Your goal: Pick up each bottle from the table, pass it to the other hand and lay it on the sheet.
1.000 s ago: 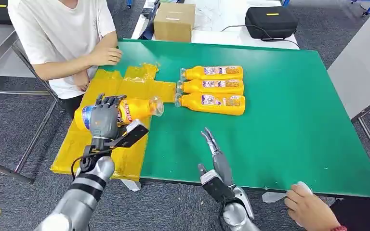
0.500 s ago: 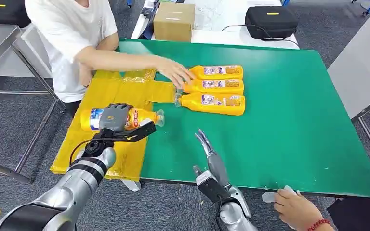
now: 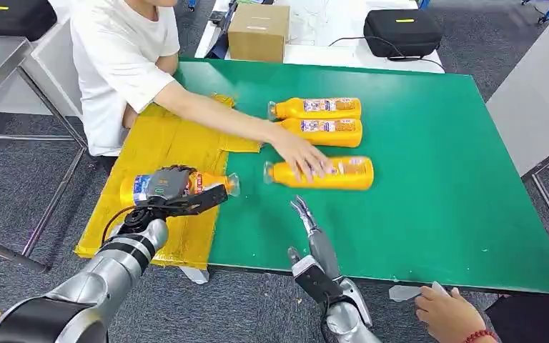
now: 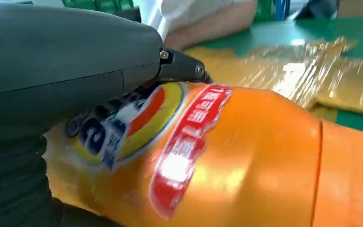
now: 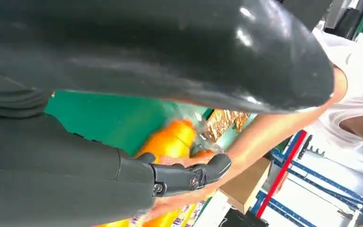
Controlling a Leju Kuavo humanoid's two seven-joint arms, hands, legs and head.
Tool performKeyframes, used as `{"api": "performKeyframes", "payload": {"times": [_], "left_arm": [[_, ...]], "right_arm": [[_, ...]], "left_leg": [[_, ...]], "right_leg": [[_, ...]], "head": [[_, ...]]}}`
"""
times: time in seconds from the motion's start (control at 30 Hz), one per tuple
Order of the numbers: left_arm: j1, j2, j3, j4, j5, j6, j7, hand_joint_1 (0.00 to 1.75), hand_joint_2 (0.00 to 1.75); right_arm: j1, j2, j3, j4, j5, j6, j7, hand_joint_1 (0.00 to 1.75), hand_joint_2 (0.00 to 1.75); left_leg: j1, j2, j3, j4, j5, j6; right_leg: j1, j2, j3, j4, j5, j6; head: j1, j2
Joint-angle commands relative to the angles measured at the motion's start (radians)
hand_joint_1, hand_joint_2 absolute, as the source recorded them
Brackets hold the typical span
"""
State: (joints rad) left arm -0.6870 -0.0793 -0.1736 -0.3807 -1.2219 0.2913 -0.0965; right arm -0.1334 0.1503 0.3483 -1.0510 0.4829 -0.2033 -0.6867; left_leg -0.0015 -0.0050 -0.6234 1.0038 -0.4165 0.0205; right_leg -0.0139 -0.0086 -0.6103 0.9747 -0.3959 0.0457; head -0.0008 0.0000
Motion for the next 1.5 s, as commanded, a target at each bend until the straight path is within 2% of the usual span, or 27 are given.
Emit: {"api": "performKeyframes", "payload": {"times": [0.03,0.07,0.2,0.33,0.43,0.53,0.67,0.77,0.83,0.9,0.97,1.37,1.4,1.5], "left_arm": [[-0.069,-0.016,0.053,0.082,0.041,-0.124,-0.008,0.00,1.75],[-0.069,-0.016,0.053,0.082,0.041,-0.124,-0.008,0.00,1.75],[-0.069,-0.016,0.053,0.082,0.041,-0.124,-0.008,0.00,1.75],[-0.069,-0.016,0.053,0.082,0.041,-0.124,-0.008,0.00,1.75],[-0.073,-0.019,0.071,0.083,0.067,-0.183,-0.027,0.00,1.75],[-0.088,-0.031,0.138,0.089,0.162,-0.315,-0.079,0.00,1.75],[-0.105,-0.047,0.156,0.077,0.206,-0.370,-0.123,0.00,1.75],[-0.108,-0.063,0.166,0.046,0.250,-0.376,-0.184,0.00,1.75],[-0.107,-0.079,0.178,0.014,0.307,-0.358,-0.238,0.00,1.75],[-0.122,-0.104,0.247,-0.009,0.448,-0.462,-0.282,0.00,1.75],[-0.115,-0.122,0.259,-0.063,0.539,-0.488,-0.325,0.00,1.75],[-0.102,-0.123,0.246,-0.094,0.588,-0.492,-0.332,0.00,1.75],[-0.081,-0.143,0.287,-0.146,0.668,-0.484,-0.389,0.00,1.75],[0.014,-0.154,0.203,-0.378,0.803,-0.377,-0.391,0.00,1.75]], "right_arm": [[-0.033,-0.006,-0.029,0.062,-0.014,-0.020,-0.011,0.00,0.00],[-0.033,-0.006,-0.029,0.062,-0.014,-0.020,-0.011,0.00,0.00],[-0.033,-0.006,-0.029,0.062,-0.014,-0.020,-0.011,0.00,0.00],[-0.033,-0.006,-0.029,0.062,-0.014,-0.020,-0.011,0.00,0.00],[-0.033,-0.013,-0.022,0.062,-0.029,-0.031,-0.011,0.00,0.00],[-0.040,-0.035,0.009,0.049,-0.073,-0.053,-0.011,0.00,0.00],[-0.059,-0.041,0.023,0.061,-0.092,-0.075,-0.011,0.00,0.00],[-0.062,-0.055,0.044,0.064,-0.088,-0.118,-0.011,0.00,0.00],[-0.075,-0.064,0.054,0.094,0.000,-0.219,-0.011,0.00,0.00],[-0.088,-0.078,0.065,0.072,0.007,-0.242,-0.011,0.00,0.00],[-0.115,-0.092,0.074,0.072,0.060,-0.273,-0.011,0.00,0.00],[-0.116,-0.093,0.062,0.058,0.086,-0.270,-0.010,0.00,0.00],[-0.116,-0.100,0.061,0.034,0.103,-0.280,-0.011,0.00,0.00],[-0.098,-0.108,0.027,-0.046,0.135,-0.229,0.004,0.00,0.00]], "left_leg": [[0.000,0.000,0.003,-0.001,-0.001,-0.001],[0.001,0.001,0.006,0.000,-0.002,-0.001],[0.000,0.000,0.003,-0.001,-0.001,-0.001],[0.001,0.001,0.006,0.000,-0.002,-0.001],[0.000,0.001,0.006,0.000,-0.002,-0.001],[0.001,0.000,0.007,0.000,-0.003,-0.001],[0.001,0.000,0.005,0.001,-0.002,-0.001],[0.000,0.000,0.004,0.000,-0.001,-0.001],[0.001,-0.001,0.007,0.001,-0.003,-0.001],[0.001,-0.002,0.006,0.001,-0.002,-0.001],[0.001,-0.001,0.004,0.002,-0.002,-0.001],[0.001,0.001,0.003,0.000,-0.001,-0.001],[0.000,0.001,0.005,0.001,-0.002,-0.001],[0.000,0.000,0.005,0.001,-0.002,-0.001]], "right_leg": [[0.000,0.000,0.002,0.000,-0.001,-0.001],[0.001,0.001,0.006,0.000,-0.002,-0.002],[0.000,0.001,0.003,0.000,0.000,-0.001],[0.001,0.001,0.006,0.000,-0.002,-0.002],[0.000,0.001,0.005,0.000,-0.002,-0.001],[0.001,0.001,0.007,0.000,-0.003,-0.002],[0.001,0.001,0.006,0.001,-0.002,-0.002],[0.000,0.000,0.005,0.000,-0.001,-0.001],[0.001,0.000,0.008,0.000,-0.002,-0.002],[0.001,-0.001,0.007,0.000,-0.002,-0.001],[0.001,-0.001,0.005,0.002,-0.002,-0.001],[0.001,0.001,0.003,0.000,0.000,-0.001],[0.001,0.002,0.005,0.001,-0.001,-0.001],[0.000,0.000,0.005,0.001,-0.002,-0.001]], "head": [[0.000,0.000],[0.000,0.000],[0.000,0.000],[0.000,0.000],[0.000,0.000],[0.000,0.000],[0.000,0.000],[0.000,0.000],[0.000,0.000],[0.000,0.000],[0.000,0.000],[0.000,0.000],[0.000,0.000],[0.000,0.000]]}}
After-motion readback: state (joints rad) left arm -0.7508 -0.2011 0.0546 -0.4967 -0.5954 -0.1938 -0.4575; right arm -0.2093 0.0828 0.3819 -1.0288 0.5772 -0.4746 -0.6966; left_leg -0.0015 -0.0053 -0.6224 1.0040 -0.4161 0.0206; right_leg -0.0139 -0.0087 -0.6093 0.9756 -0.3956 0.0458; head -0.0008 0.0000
